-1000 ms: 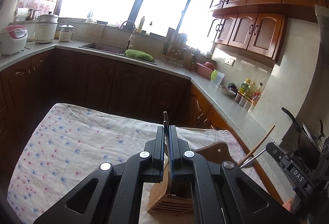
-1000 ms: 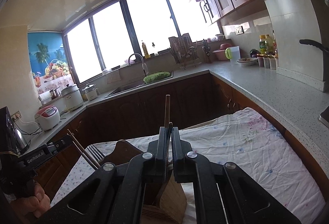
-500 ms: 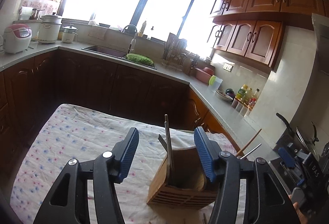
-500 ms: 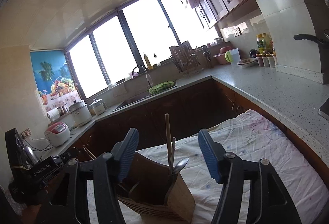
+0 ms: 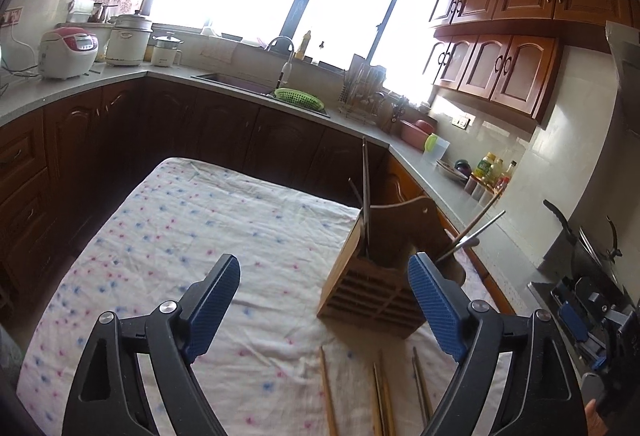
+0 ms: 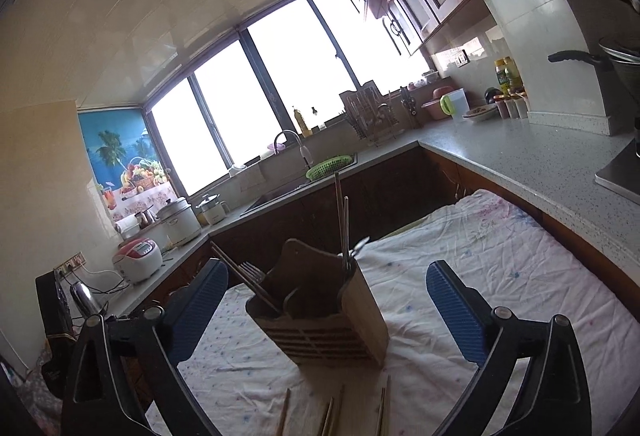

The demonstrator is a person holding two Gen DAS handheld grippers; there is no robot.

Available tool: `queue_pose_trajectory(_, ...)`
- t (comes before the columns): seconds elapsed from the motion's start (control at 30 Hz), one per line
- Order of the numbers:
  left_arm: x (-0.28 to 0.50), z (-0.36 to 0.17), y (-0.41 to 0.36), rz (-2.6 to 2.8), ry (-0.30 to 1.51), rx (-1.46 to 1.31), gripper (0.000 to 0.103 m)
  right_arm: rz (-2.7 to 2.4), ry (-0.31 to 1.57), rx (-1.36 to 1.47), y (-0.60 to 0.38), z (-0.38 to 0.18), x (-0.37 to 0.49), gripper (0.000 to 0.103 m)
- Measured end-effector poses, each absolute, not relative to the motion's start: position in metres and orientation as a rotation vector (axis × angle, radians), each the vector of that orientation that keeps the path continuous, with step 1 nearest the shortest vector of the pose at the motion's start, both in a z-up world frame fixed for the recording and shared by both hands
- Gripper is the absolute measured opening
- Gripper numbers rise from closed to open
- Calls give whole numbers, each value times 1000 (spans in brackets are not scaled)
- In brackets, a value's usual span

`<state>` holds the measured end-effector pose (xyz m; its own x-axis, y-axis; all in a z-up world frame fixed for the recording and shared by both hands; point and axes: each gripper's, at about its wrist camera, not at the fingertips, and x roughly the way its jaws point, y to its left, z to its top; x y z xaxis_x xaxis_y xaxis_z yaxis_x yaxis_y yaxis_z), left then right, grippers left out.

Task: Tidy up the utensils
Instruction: 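Open both tools and move them back over the remaining chopsticks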

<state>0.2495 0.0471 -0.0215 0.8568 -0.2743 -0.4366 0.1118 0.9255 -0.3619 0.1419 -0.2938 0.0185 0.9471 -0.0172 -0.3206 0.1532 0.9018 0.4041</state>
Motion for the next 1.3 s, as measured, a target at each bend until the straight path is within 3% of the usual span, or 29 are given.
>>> queue_pose_trajectory(0.43,183,-44,61,-172,630,-365,89,-109,471,412,-275,-32,84,101)
queue_pose_trajectory(1.03,166,-51,50,-181,719,-317,89,-111,582,382,-268,-61,70,100)
queue_pose_trajectory(1.23,175,-56,42,-183,745,-297,89,-100,635,379,-267,-69,79,92)
queue_pose_trajectory(1.3,178,-58,40,-186,757,-285,88,-94,655,377,-268,-72,84,83)
